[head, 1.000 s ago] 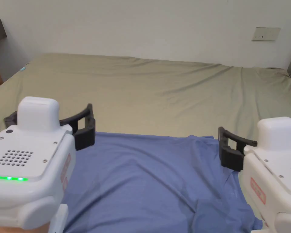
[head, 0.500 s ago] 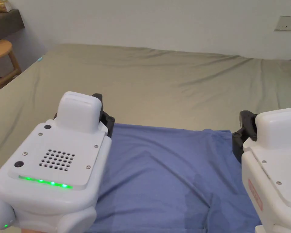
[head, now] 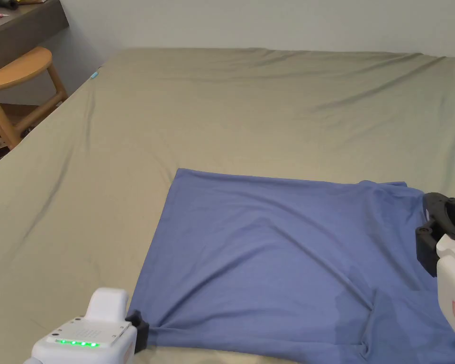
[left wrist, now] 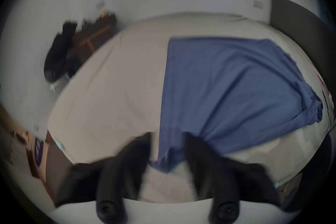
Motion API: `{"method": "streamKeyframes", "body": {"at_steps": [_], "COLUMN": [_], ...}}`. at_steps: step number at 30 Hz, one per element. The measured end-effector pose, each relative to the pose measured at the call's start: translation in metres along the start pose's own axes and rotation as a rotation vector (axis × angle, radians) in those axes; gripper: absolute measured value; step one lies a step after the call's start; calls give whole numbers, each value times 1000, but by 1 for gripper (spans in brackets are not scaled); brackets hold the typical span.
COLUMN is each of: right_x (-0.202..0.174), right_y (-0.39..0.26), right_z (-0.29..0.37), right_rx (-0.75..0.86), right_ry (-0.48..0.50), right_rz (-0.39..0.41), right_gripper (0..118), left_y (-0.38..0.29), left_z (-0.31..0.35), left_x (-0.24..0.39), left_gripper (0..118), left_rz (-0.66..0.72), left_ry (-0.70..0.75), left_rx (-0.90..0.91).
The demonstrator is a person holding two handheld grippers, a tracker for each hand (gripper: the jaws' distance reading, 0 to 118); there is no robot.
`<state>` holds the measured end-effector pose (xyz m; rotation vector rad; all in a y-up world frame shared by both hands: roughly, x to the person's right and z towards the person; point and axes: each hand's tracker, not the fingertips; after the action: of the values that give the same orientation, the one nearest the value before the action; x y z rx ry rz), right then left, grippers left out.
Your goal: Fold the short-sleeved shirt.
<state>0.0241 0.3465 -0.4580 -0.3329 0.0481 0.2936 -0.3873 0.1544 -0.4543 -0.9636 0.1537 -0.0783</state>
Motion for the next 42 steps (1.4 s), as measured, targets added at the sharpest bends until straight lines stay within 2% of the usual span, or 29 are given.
{"method": "streamKeyframes", "body": {"at_steps": [1,2,9,10,11,12,13,14,15,16,20,21,23,24,25,26,28,31,34,36,37,38,39,40,41,42], "right_x": [1,2,13,18,20,23,28,33,39,46,74,81,94,99,103,105,103,93,86,81,78,75,73,72,71,70], "right_y": [-2,-3,-15,-19,-21,-23,-26,-29,-33,-39,-75,-90,-125,-147,-167,-182,-209,-222,-220,-217,-215,-213,-214,-215,-218,-219], "right_z": [0,0,-6,-6,-7,-8,-8,-8,-8,-9,-15,-18,-25,-31,-34,-35,-38,-37,-39,-44,-47,-49,-53,-57,-61,-62], "right_rx": [-9,-19,-92,-105,-113,-124,-138,-149,-170,-201,-350,-410,-551,-649,-723,-764,-835,-833,-819,-804,-786,-776,-772,-775,-782,-775], "right_ry": [2,2,-19,-25,-32,-42,-52,-60,-70,-81,-125,-108,-101,-47,-22,-11,-3,2,56,69,72,68,72,80,75,100], "right_rz": [3,8,4,-4,-8,-13,-19,-27,-41,-59,-114,-143,-200,-236,-269,-293,-290,-268,-282,-256,-223,-198,-184,-177,-149,-167], "right_gripper": [1,1,1,1,1,1,1,1,1,1,2,10,79,99,102,102,102,102,102,96,81,81,74,56,17,2], "left_y": [-5,-9,-1,1,1,0,3,6,8,10,26,30,37,41,43,44,46,42,36,32,30,28,27,26,25,25], "left_z": [-10,-16,-36,-40,-43,-42,-37,-35,-32,-29,5,14,28,35,40,43,48,47,36,29,27,25,23,19,18,16], "left_x": [-4,-6,-5,-2,2,4,10,16,22,25,21,20,20,21,23,24,28,33,33,31,31,32,33,32,33,33], "left_gripper": [106,118,113,107,87,61,35,17,9,9,8,8,8,8,8,8,8,8,8,8,8,8,8,8,8,8], "left_rz": [14,33,66,53,35,45,57,36,-27,-64,7,0,-4,-9,-16,-25,-43,-78,-84,-81,-83,-85,-88,-89,-90,-91], "left_ry": [-9,-4,16,-2,-33,-116,-124,-117,-87,-49,-83,-85,-90,-90,-86,-84,-76,-55,-47,-44,-40,-38,-36,-35,-33,-34], "left_rx": [-53,-67,-61,-86,-107,-107,-84,-81,-67,-61,43,57,98,113,120,121,123,104,58,39,30,20,8,4,-1,-8]}}
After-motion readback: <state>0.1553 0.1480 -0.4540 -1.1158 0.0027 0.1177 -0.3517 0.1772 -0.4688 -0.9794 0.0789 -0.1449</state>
